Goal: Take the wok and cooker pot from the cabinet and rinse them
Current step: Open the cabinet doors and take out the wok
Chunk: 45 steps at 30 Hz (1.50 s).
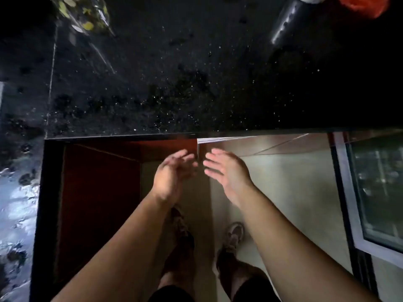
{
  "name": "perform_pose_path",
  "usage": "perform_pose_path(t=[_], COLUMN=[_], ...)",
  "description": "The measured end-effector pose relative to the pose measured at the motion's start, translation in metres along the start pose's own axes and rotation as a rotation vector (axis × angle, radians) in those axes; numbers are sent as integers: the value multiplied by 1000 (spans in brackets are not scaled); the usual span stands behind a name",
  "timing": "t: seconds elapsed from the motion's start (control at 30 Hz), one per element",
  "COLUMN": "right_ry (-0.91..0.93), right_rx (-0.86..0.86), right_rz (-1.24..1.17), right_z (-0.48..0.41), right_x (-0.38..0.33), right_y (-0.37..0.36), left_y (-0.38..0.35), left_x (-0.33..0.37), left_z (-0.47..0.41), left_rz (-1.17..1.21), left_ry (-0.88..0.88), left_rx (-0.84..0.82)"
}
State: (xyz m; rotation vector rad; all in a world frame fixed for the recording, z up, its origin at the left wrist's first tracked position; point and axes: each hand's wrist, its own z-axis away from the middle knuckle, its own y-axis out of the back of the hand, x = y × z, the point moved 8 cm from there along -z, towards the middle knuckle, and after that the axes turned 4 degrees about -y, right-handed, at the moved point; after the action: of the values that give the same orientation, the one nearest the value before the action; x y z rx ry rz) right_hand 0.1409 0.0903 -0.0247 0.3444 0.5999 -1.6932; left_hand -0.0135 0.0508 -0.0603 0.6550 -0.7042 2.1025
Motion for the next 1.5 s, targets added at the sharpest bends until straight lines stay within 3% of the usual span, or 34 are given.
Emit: perform_pose_path(t=[0.13, 0.37, 0.53, 0.7, 0.8, 1.1, 1.23, 1.33, 1.5], right_ry=[-3, -46, -108, -138, -141, -176, -152, -105, -76], right_rx=[59, 18, 31, 33, -1, 99, 276, 434, 468], right_rz=[-349, -289, -260, -248, -247, -145, 56, 356, 599], right_z=[-19, 5, 22, 30, 29, 42, 59, 77, 97], right_x=[-28, -27, -17, -5, 0, 41, 57, 60, 56], right_y=[-21, -22, -14, 1, -1, 32, 70, 106, 145], left_y=[-30, -35, -39, -40, -45, 10, 45, 75, 108], left_x=[29, 29, 36, 47, 37, -8, -18, -21, -14], left_z=[-17, 0, 13, 13, 20, 81, 100, 112, 130], left_rz=[230, 358, 270, 458, 419, 320, 50, -389, -723], left_ry=[-22, 43, 23, 31, 29, 91, 101, 86, 76], left_rx=[-22, 96, 145, 190, 111, 267, 358, 413, 497])
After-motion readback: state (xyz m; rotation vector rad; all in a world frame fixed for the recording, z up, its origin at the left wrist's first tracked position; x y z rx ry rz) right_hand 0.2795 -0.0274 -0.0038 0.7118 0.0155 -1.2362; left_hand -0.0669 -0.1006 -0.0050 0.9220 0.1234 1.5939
